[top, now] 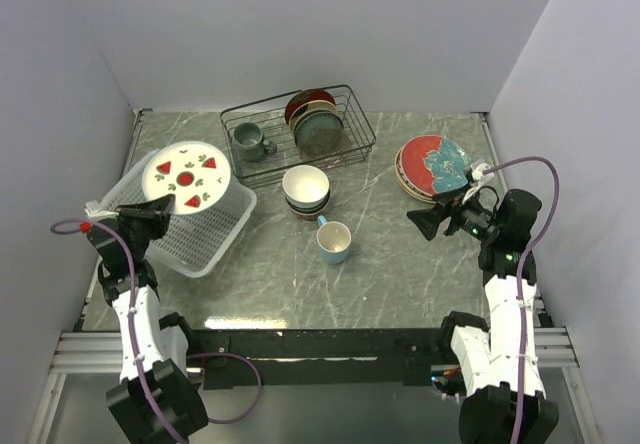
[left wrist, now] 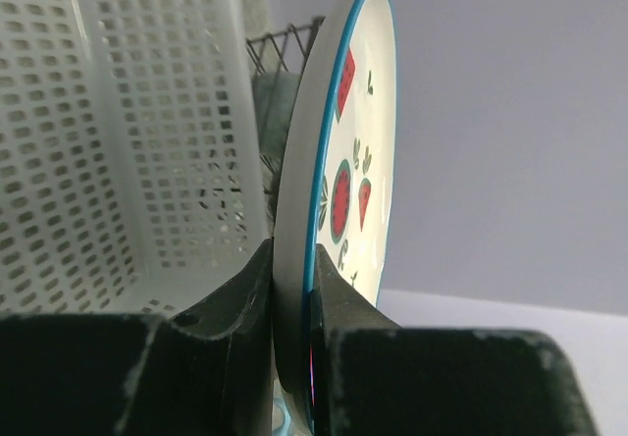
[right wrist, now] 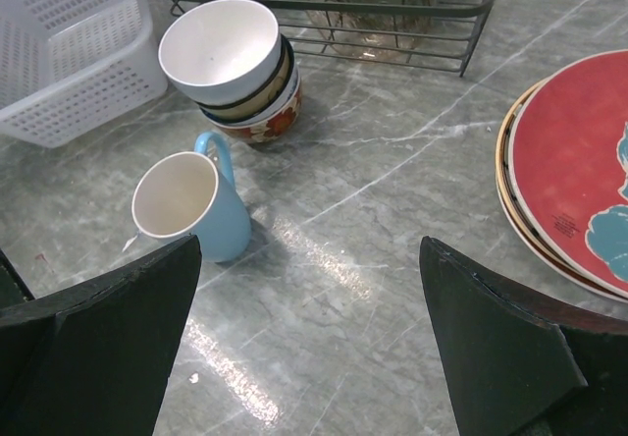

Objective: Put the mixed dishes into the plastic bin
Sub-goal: Place the plate in the plastic bin.

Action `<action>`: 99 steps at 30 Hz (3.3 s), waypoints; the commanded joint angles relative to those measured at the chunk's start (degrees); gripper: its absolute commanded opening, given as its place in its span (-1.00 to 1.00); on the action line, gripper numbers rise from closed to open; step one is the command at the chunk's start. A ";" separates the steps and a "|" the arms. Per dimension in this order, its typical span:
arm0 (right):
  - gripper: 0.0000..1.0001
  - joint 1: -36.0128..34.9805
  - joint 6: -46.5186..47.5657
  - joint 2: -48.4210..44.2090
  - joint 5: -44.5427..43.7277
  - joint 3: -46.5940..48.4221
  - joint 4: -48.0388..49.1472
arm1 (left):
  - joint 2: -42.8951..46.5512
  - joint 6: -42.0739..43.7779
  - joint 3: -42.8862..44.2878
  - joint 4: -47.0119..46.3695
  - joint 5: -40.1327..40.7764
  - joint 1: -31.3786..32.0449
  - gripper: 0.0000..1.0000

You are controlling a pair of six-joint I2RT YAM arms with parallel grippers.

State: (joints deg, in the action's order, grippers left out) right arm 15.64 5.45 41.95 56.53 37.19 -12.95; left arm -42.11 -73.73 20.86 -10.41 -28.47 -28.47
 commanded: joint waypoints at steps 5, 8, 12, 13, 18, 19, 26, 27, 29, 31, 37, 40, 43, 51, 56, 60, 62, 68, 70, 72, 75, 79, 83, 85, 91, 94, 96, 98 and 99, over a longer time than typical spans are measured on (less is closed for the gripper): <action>1.00 0.27 0.70 0.41 0.07 2.62 0.12 | 2.47 -0.19 3.13 1.00 6.49 -2.91 -0.98; 1.00 0.27 0.79 0.50 0.16 2.80 0.03 | 1.07 2.10 4.89 6.01 9.83 -2.91 -0.99; 1.00 0.27 0.70 0.67 0.33 2.89 -0.06 | -0.52 4.82 6.56 9.88 12.82 -2.91 -0.98; 1.00 0.27 0.70 0.76 0.25 2.89 -0.06 | -1.04 5.09 6.73 10.24 13.52 -2.91 -0.98; 1.00 0.27 0.79 1.11 0.51 3.06 -0.41 | -3.41 6.23 6.38 9.45 14.40 -2.91 -0.99; 0.99 0.27 0.79 1.20 0.42 3.06 -0.32 | -4.20 6.41 6.30 9.27 14.58 -2.91 -0.98; 1.00 0.27 0.87 1.46 0.42 3.24 -0.41 | -9.04 6.85 7.35 6.11 14.85 -2.91 -0.98; 1.00 0.27 0.79 1.46 0.42 3.24 -0.50 | -10.26 7.02 7.52 6.02 15.19 -2.91 -0.98; 0.99 0.27 0.87 1.55 0.33 3.24 -0.50 | -11.50 7.29 8.14 5.58 15.20 -2.91 -0.98; 1.00 0.27 0.87 1.55 0.33 3.24 -0.50 | -13.52 7.73 8.49 5.49 15.63 -2.91 -0.98; 1.00 0.27 1.05 1.81 0.07 3.24 -0.58 | -17.65 9.05 10.34 4.71 16.78 -2.82 -0.99; 1.00 0.27 0.96 1.90 0.07 3.24 -0.50 | -20.02 9.48 11.48 4.35 16.52 -2.91 -0.98; 1.00 0.36 1.14 1.99 -0.11 3.24 -0.58 | -21.96 10.19 12.80 4.18 16.60 -2.82 -0.99; 0.99 0.27 1.31 2.25 -0.46 3.24 -0.67 | -26.00 11.07 13.94 4.53 17.22 -2.91 -0.63; 1.00 0.27 1.40 2.43 -0.63 3.24 -0.76 | -26.89 11.68 14.12 4.88 16.78 -2.91 -0.13; 1.00 0.36 1.58 2.43 -0.81 3.33 -0.85 | -26.98 12.47 15.08 6.63 16.60 -2.91 0.23; 1.00 0.27 1.58 2.43 -0.90 3.42 -0.85 | -27.15 12.65 16.05 8.21 16.25 -2.91 0.37; 1.00 0.18 1.67 2.34 -1.16 3.42 -0.94 | -30.13 13.44 21.05 17.86 15.29 -2.91 0.65; 1.00 0.27 1.67 2.26 -1.16 3.42 -0.94 | -31.36 13.88 23.33 20.42 15.37 -2.91 0.70; 1.00 0.27 1.75 2.34 -1.25 3.50 -0.94 | -33.38 14.06 25.10 24.71 15.37 -3.00 0.72; 1.00 0.27 1.75 2.34 -1.34 3.50 -1.02 | -35.76 15.02 27.65 28.85 15.02 -2.82 0.76; 1.00 0.36 1.84 2.17 -1.43 3.59 -1.11 | -37.69 16.34 31.25 33.87 16.60 -2.91 0.83; 1.00 0.27 1.84 2.17 -1.43 3.59 -1.11 | -38.75 16.87 34.59 39.76 19.32 -2.91 0.89; 1.00 0.27 1.84 2.17 -1.43 3.59 -1.11 | -38.66 17.39 36.26 42.48 20.73 -2.91 0.92; 1.00 0.27 1.84 1.99 -1.25 3.59 -1.11 | -37.70 18.54 38.20 45.83 21.53 -2.91 0.95; 1.00 0.27 1.84 1.90 -1.34 3.68 -1.20 | -37.70 19.07 38.99 46.71 21.09 -2.82 0.96; 0.99 0.27 1.84 1.73 -1.34 3.68 -1.29 | -37.52 19.42 39.51 47.50 21.00 -2.91 0.97; 1.00 0.36 1.84 1.64 -1.25 3.68 -1.38 | -37.17 19.50 39.87 48.12 21.00 -2.82 0.97; 1.00 0.27 1.93 1.55 -1.34 3.77 -1.38 | -37.00 19.51 40.04 48.21 21.08 -2.82 0.97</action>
State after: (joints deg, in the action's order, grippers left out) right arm 15.64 6.52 44.40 55.53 37.98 -15.05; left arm -81.17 -55.11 57.93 35.20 -8.01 -31.05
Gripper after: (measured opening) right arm 0.997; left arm 0.983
